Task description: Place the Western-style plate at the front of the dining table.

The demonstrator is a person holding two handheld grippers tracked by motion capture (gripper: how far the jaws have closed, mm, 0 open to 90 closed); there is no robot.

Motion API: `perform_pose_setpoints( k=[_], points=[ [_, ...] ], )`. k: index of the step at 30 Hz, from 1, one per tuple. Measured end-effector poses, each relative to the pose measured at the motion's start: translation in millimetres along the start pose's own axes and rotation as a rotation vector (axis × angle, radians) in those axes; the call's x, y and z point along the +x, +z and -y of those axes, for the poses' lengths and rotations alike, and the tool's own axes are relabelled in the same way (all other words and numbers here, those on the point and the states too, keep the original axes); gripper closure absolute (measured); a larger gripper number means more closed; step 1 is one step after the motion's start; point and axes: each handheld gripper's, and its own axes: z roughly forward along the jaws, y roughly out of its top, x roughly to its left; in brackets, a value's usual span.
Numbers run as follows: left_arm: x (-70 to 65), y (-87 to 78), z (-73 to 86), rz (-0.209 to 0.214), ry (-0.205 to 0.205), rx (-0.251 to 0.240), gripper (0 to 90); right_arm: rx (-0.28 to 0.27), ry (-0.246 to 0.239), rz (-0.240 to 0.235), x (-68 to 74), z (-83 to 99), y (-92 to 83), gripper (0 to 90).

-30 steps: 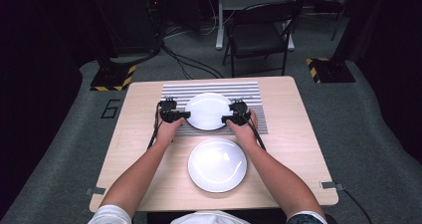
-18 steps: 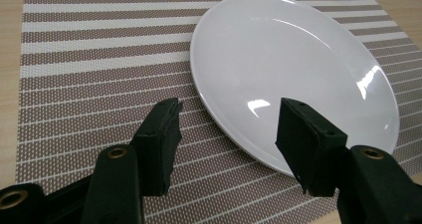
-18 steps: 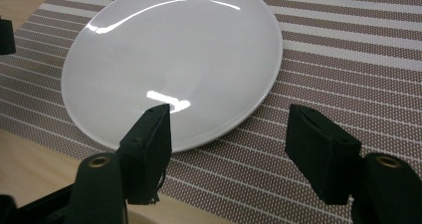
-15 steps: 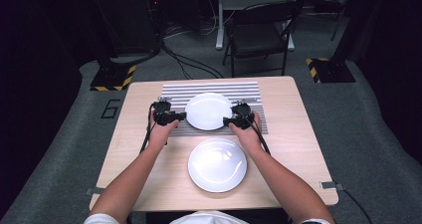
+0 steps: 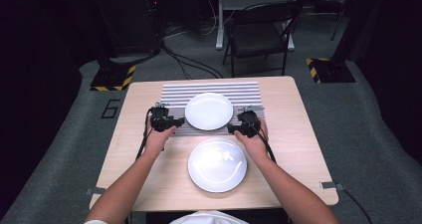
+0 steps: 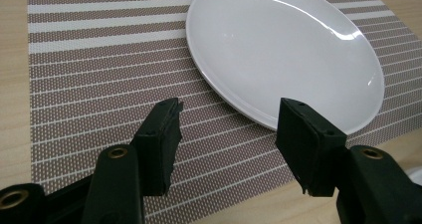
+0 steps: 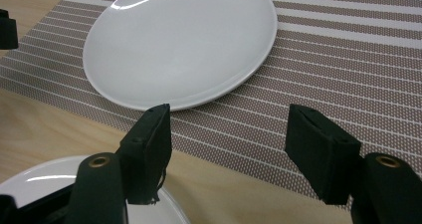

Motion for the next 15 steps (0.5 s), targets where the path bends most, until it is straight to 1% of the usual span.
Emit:
perform_pose_setpoints(
  k=[7, 8, 9, 11, 12, 13, 15],
  points=[
    [-1.0, -11.9, 4.7, 0.006, 0.009, -0.001, 42.3, -0.008, 0.010, -0.017, -6.9, 8.7, -17.1, 34.2],
    [-1.7, -13.9, 6.3, 0.013, 0.003, -0.006, 42.4, -0.011, 0.011, -0.018, -7.9, 10.1, -19.6, 34.2],
    [-2.3, -15.9, 7.8, 0.015, 0.002, -0.008, 42.3, -0.015, 0.006, -0.016, -9.3, 11.3, -21.8, 34.2],
    [-3.0, -18.9, 10.9, 0.018, 0.013, -0.005, 42.7, -0.012, 0.011, -0.013, -11.2, 14.4, -26.1, 34.2],
    [-4.2, -20.0, 12.5, 0.018, 0.008, -0.004, 42.9, -0.012, 0.009, -0.008, -12.6, 15.9, -27.9, 34.2],
    [-3.9, -21.4, 13.7, 0.018, 0.020, -0.003, 42.9, -0.012, 0.006, -0.004, -14.0, 17.6, -29.6, 34.2],
    [-4.9, -24.3, 16.6, 0.018, 0.024, -0.001, 43.0, -0.015, 0.002, 0.006, -16.8, 20.7, -33.1, 34.2]
  ],
)
